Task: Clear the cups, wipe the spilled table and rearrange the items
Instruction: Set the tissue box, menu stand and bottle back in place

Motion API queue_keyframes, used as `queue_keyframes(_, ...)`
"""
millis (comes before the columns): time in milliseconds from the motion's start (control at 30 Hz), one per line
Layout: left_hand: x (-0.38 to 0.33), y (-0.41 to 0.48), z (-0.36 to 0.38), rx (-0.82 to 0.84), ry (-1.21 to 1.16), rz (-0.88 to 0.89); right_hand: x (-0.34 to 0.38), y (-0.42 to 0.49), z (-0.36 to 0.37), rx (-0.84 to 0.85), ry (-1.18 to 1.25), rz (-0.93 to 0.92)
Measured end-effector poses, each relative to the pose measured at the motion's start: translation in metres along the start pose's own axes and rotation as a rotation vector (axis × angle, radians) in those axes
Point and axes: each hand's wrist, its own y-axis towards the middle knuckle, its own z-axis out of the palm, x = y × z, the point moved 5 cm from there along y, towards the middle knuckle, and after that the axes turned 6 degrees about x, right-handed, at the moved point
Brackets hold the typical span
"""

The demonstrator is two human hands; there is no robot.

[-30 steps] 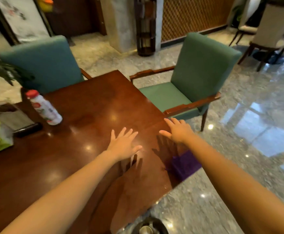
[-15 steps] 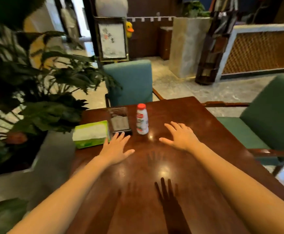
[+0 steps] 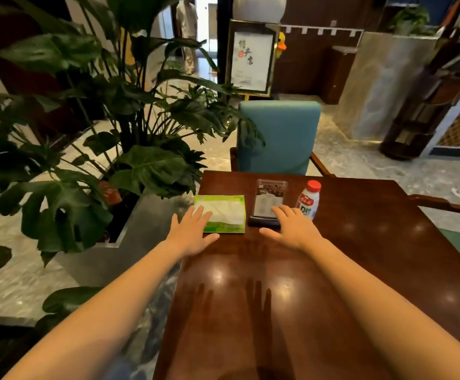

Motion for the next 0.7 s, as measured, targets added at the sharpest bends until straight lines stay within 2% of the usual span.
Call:
queue_keyframes(67, 0.001, 0.010, 0.004, 0.009, 0.002, 0.006, 0.000, 0.014, 0.003, 0.009, -0.001, 0.001)
queue_keyframes(233, 0.002, 0.050, 0.010, 0.030, 0.008, 0.014, -0.006, 0.054, -0.012, -0.158, -0.009, -0.047)
queue_keyframes(367, 0.001, 0.092, 0.012, 0.035, 0.016, 0.008, -0.018, 0.093, -0.027, -0.213, -0.059, -0.089)
queue_keyframes(700, 0.005, 0.177, 0.046, 0.124, 0.009, 0.023, -0.030, 0.161, -0.018, -0.088, -0.093, -0.153)
